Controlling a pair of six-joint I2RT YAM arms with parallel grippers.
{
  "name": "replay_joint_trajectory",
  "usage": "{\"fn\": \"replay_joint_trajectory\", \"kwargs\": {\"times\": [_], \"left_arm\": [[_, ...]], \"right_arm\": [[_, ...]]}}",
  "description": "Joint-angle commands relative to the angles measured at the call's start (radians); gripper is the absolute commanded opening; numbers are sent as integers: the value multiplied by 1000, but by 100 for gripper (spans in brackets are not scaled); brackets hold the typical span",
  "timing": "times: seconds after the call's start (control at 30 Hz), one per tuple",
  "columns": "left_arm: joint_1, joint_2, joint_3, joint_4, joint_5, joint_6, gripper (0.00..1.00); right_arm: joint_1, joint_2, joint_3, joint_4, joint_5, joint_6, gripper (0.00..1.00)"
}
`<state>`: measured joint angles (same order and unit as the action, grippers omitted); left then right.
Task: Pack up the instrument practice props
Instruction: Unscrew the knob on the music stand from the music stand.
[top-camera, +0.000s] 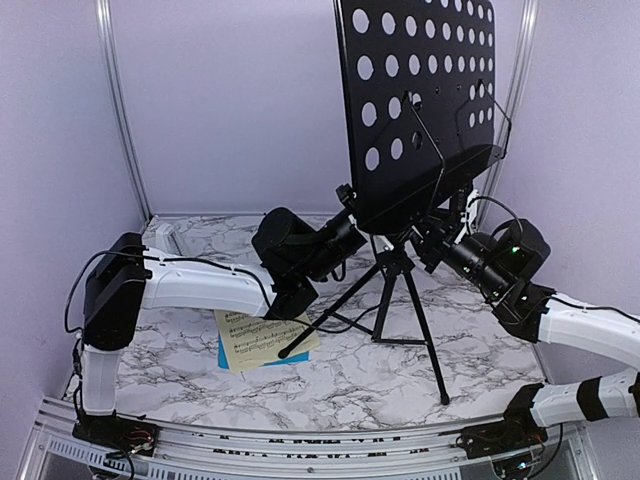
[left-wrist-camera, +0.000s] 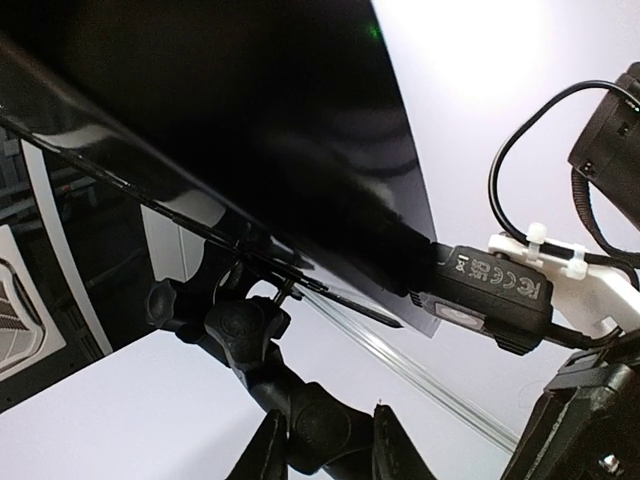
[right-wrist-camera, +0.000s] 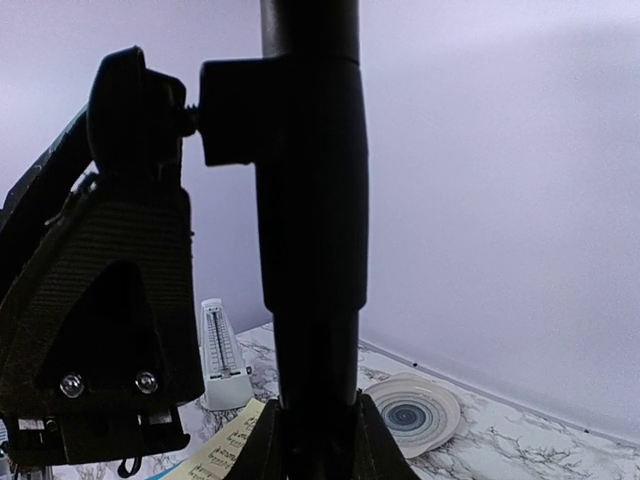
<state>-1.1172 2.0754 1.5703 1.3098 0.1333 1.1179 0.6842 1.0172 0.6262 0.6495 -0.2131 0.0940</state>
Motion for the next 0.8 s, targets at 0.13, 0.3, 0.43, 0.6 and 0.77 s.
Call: {"fn": "replay_joint_trajectory", "kwargs": {"times": [0.13,0.3,0.43,0.6,0.77], "left_arm": [[-75,98,118,283,-244,-207,0],[-117,134,161,301,-389,-291,0],[-131,153,172,300,-414,-342,4],[-134,158,172,299,-414,-263,36],[-115,89,48,299,-370,-205,72]], "right_arm": [[8,11,87,79,-26,20,13],[9,20,92,68,-28,16,13],[9,21,95,61,-23,9,12],[9,9,111,26,-6,-10,12],[9,3,121,4,10,-26,12]]}}
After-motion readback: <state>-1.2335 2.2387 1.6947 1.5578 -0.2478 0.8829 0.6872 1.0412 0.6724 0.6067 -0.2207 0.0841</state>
